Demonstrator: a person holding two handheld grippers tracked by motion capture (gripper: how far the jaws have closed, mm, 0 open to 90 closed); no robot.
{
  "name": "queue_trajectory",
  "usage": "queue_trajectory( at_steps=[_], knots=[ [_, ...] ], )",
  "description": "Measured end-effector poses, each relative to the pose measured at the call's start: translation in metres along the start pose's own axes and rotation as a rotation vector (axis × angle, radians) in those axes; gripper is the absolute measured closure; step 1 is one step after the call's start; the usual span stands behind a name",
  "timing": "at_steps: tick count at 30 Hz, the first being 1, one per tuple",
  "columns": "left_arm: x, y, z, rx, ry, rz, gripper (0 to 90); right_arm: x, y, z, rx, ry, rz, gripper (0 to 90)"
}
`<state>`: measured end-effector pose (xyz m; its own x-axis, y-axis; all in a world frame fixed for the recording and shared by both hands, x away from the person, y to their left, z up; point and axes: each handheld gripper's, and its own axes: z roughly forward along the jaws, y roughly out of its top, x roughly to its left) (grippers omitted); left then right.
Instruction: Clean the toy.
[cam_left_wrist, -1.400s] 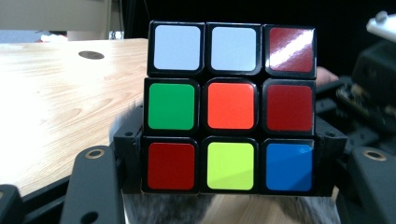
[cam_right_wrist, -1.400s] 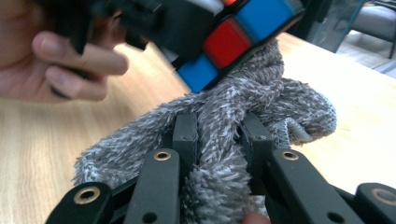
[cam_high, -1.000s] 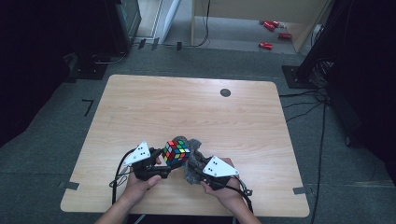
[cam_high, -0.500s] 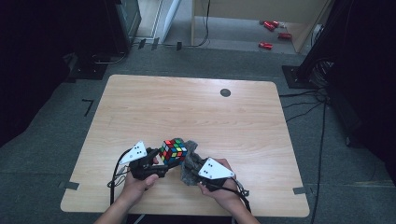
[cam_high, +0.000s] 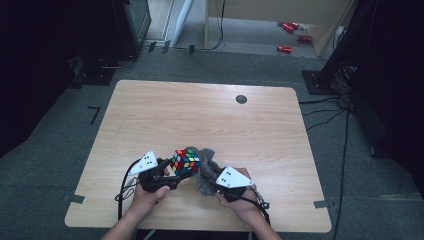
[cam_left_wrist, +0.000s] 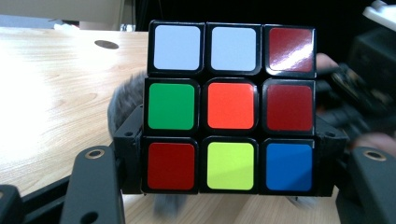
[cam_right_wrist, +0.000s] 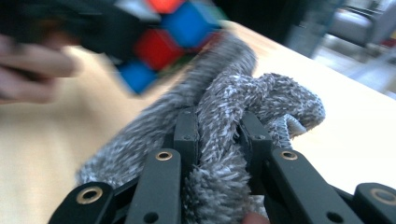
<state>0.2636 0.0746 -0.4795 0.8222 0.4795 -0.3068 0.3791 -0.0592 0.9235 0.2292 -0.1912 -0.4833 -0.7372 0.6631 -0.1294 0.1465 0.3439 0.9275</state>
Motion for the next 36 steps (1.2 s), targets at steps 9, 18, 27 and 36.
queue_trajectory(
  at_steps=[9,18,27,36],
  knots=[
    [0.001,0.000,0.002,0.004,0.005,-0.002,34.8,-0.056,-0.022,-0.016,0.092,-0.208,0.155,73.5],
    [0.002,0.001,0.004,0.017,0.019,-0.012,34.8,-0.069,-0.045,-0.009,0.189,-0.218,0.199,65.8],
    [0.010,0.007,0.004,0.027,0.038,-0.042,34.8,-0.072,-0.036,-0.021,0.088,-0.211,0.190,23.6],
    [0.009,0.015,0.005,0.052,0.010,-0.082,34.8,-0.040,-0.021,-0.020,-0.061,-0.079,0.003,22.3]
  ],
)
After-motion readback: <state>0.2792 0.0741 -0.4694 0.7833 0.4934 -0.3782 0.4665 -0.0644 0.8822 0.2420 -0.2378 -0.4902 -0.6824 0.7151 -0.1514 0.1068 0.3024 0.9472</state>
